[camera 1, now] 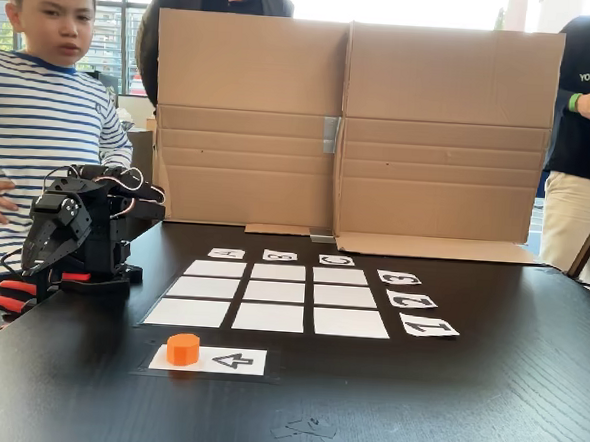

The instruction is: Pick up the round, orange token and place it in the grid on square B1.

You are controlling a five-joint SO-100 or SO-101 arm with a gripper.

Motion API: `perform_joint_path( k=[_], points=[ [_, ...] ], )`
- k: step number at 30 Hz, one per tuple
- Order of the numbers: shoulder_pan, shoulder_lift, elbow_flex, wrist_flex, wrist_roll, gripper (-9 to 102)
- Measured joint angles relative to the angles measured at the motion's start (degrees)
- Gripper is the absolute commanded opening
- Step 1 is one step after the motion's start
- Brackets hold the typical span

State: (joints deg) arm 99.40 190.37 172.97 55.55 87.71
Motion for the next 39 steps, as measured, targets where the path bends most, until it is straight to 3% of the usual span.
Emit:
perform_joint_path(
  k=[39],
  points=[
    [-0.7, -5.2, -4.0, -0.7, 0.0, 0]
  ],
)
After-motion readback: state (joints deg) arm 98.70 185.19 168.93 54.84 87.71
